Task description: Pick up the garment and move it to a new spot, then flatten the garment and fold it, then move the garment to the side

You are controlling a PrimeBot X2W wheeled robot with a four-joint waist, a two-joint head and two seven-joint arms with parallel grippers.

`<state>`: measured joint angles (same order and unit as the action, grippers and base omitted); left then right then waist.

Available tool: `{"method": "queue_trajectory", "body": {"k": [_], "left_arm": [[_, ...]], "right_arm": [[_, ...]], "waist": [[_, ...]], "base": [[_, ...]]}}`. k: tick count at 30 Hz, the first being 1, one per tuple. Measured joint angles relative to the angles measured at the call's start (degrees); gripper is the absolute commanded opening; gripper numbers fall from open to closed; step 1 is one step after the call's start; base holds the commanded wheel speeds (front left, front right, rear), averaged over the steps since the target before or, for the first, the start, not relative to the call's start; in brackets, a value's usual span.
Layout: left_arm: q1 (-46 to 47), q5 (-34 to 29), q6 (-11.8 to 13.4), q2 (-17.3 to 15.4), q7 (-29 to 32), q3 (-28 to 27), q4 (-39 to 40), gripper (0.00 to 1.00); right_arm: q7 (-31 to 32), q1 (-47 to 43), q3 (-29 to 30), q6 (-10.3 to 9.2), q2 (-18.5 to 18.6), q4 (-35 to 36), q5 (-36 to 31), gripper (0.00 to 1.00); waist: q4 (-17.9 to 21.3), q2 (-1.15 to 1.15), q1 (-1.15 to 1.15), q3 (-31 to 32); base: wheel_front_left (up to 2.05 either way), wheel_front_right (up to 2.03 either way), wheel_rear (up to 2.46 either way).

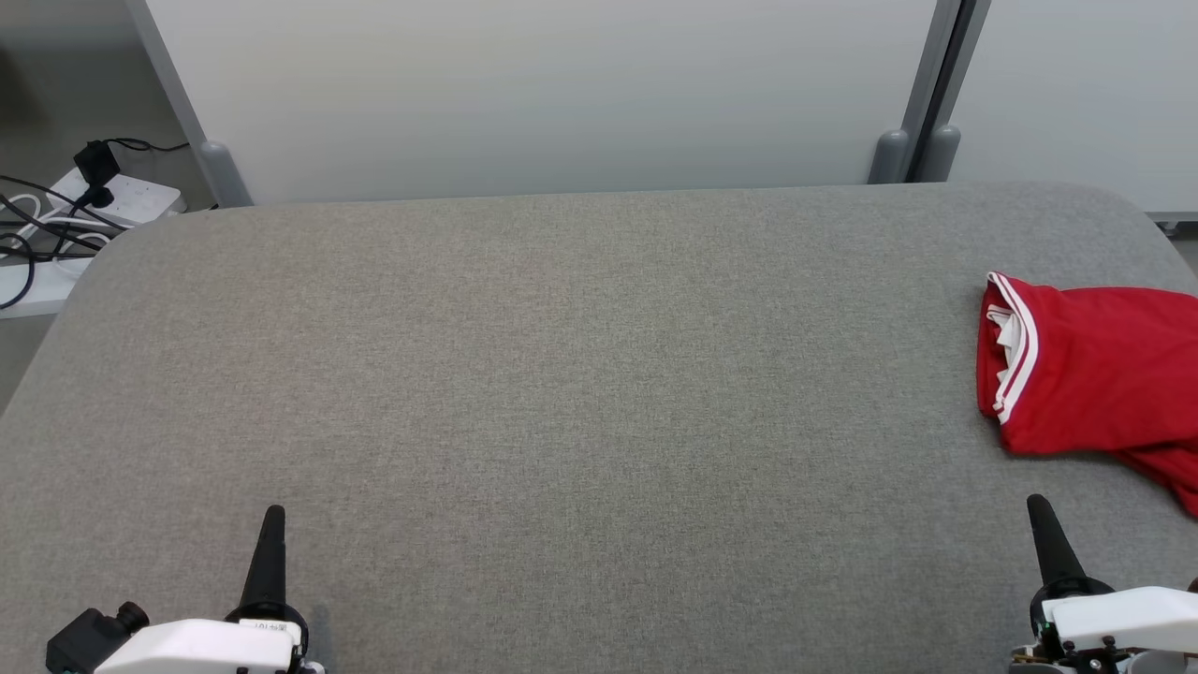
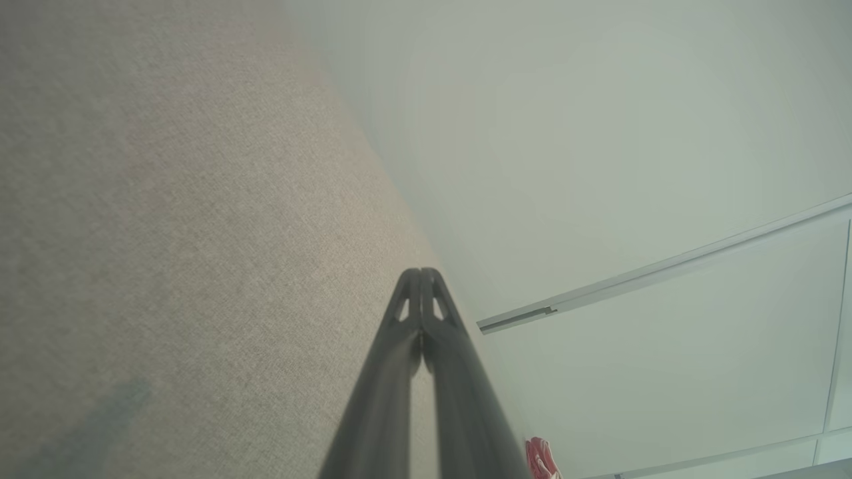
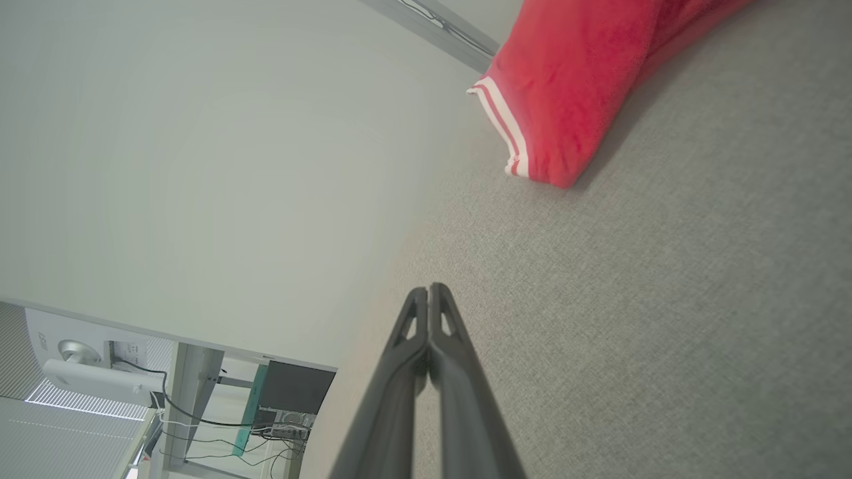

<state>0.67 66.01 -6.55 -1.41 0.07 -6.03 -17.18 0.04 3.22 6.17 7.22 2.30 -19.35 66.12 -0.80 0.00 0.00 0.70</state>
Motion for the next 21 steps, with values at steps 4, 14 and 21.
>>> {"method": "queue_trajectory", "body": {"k": [4,14,21], "left_arm": [[0.0,2.8,0.0,0.0,1.0,0.1,0.1,0.00],[0.3,9.6,0.0,-0.1,2.5,0.4,0.4,0.00],[1.2,14.2,0.0,-0.1,3.5,0.5,0.7,0.00]], "right_arm": [[0.7,0.0,0.3,0.00,0.0,0.2,2.8,0.00],[2.3,0.0,0.6,0.00,0.0,1.0,9.6,0.00],[3.5,0.1,0.8,0.00,0.0,1.8,14.1,0.00]], "waist": [[0.1,0.00,0.00,-0.1],[0.3,0.00,0.00,-0.3],[0.5,0.00,0.00,-0.5]], "base": [[0.00,0.00,0.00],[0.00,0.00,0.00],[0.00,0.00,0.00]]}}
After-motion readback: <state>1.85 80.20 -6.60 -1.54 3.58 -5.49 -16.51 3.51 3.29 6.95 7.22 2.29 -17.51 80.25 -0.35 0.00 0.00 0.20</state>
